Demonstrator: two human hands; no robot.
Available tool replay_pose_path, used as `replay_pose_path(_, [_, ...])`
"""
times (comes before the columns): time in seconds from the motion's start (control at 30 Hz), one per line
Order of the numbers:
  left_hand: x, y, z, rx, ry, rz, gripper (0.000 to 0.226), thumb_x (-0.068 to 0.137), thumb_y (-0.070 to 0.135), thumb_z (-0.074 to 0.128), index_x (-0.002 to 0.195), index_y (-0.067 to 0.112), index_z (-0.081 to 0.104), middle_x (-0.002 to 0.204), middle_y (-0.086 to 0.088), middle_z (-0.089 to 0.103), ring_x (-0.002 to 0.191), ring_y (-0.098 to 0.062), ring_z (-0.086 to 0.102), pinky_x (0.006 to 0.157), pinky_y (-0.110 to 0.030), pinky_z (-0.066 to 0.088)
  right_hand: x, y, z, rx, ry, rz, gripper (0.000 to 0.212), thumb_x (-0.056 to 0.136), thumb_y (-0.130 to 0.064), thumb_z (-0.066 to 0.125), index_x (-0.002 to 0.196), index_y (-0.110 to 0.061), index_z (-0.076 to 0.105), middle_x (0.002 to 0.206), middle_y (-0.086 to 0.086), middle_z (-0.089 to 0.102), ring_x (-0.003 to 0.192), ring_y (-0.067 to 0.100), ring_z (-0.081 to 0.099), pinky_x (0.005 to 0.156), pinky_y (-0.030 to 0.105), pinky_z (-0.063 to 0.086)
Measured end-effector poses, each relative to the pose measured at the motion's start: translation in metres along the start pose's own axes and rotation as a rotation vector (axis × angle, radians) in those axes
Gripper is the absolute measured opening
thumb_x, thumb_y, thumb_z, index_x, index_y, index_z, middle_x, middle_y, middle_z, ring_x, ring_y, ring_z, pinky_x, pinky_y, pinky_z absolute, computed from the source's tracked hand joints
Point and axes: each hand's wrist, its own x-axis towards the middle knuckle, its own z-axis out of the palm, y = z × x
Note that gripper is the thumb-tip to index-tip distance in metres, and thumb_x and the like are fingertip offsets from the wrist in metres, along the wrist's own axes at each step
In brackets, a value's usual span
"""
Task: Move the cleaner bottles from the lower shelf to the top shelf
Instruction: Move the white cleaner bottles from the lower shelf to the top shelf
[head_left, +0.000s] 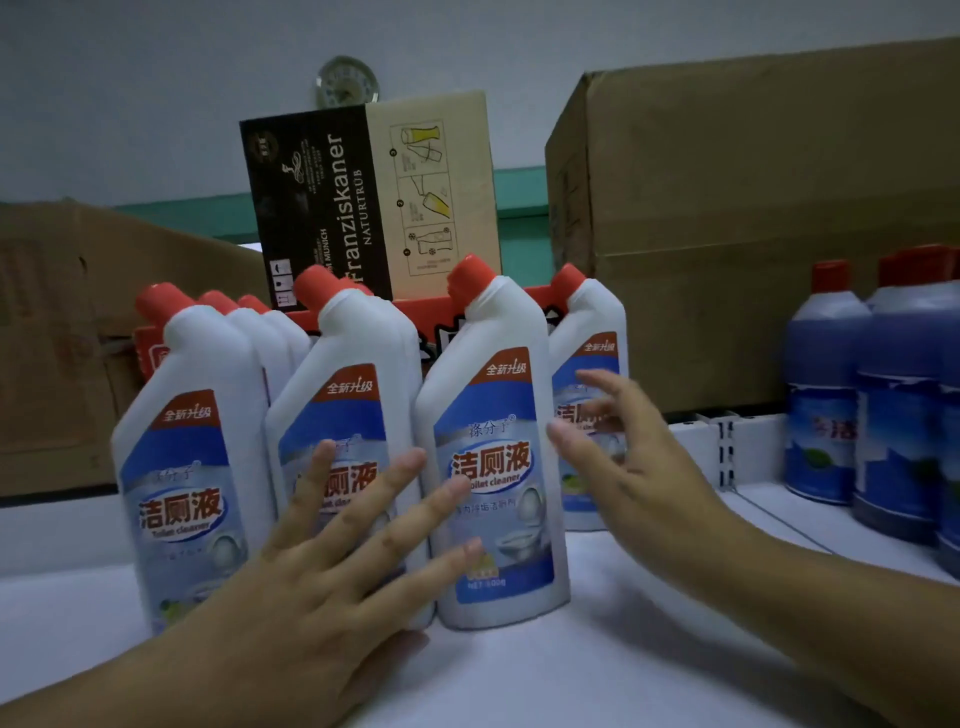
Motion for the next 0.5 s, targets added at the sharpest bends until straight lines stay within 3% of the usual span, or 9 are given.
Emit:
replay_pose_path(0.03, [0.008,0.003,-0.005,-0.012,0.047,0.044,0.041,0.1,0.04,0.03,0.138,0.028,0.038,0.15,-0.006,0.028,0.147,-0.03,0.002,0.111,-0.06,0.004,0.011,0.003,-0.009,0.013,0.104,0.014,0.04,0.078,-0.053,0.055,0.113,-0.051,0.037,0.125,-0.007,0.046,0.113,0.014,0.052,0.088,0.041,0.054])
replay_pose_path(0.1, [0.028,0.01,-0.014,-0.002,0.087,0.157,0.041,0.091,0.036,0.053,0.13,0.029,0.045,0.146,-0.005,0.032,0.146,-0.031,-0.003,0.112,-0.058,0.003,0.028,0.014,-0.023,-0.012,0.206,0.105,0.043,0.085,-0.033,0.062,0.121,-0.04,0.039,0.13,-0.004,0.045,0.11,0.014,0.052,0.083,0.037,0.054])
replay_pose_path(0.2, [0.059,0.021,-0.015,-0.02,0.021,0.253,0.053,0.079,0.036,0.068,0.128,0.03,0.051,0.148,-0.005,0.034,0.144,-0.032,0.003,0.111,-0.06,0.002,0.037,0.036,-0.031,-0.078,0.027,0.324,0.04,0.088,-0.029,0.06,0.125,-0.025,0.044,0.125,-0.001,0.055,0.092,0.009,0.056,0.062,0.02,0.046])
replay_pose_path(0.27, [0.072,0.026,-0.011,-0.052,-0.097,0.24,0.064,0.067,0.041,0.078,0.126,0.029,0.055,0.145,-0.006,0.046,0.142,-0.033,0.019,0.108,-0.06,0.009,0.037,0.046,-0.031,-0.122,-0.066,0.352,0.028,0.09,-0.035,0.057,0.115,-0.025,0.05,0.109,-0.004,0.062,0.084,0.004,0.057,0.062,0.019,0.045])
replay_pose_path(0.37, [0.077,0.027,-0.007,-0.057,-0.185,0.225,0.054,0.069,0.04,0.073,0.12,0.032,0.06,0.136,-0.003,0.057,0.139,-0.032,0.03,0.107,-0.06,0.011,0.042,0.051,-0.031,-0.164,-0.066,0.312,0.022,0.09,-0.036,0.055,0.11,-0.028,0.05,0.1,-0.008,0.059,0.085,0.007,0.057,0.075,0.026,0.049])
replay_pose_path(0.5, [0.071,0.03,-0.001,-0.094,-0.178,0.2,0.042,0.08,0.035,0.043,0.119,0.035,0.057,0.133,0.002,0.057,0.137,-0.027,0.027,0.112,-0.059,0.003,0.046,0.055,-0.033,-0.233,-0.109,0.297,0.029,0.09,-0.036,0.053,0.116,-0.025,0.048,0.106,-0.008,0.056,0.1,0.012,0.056,0.082,0.03,0.049])
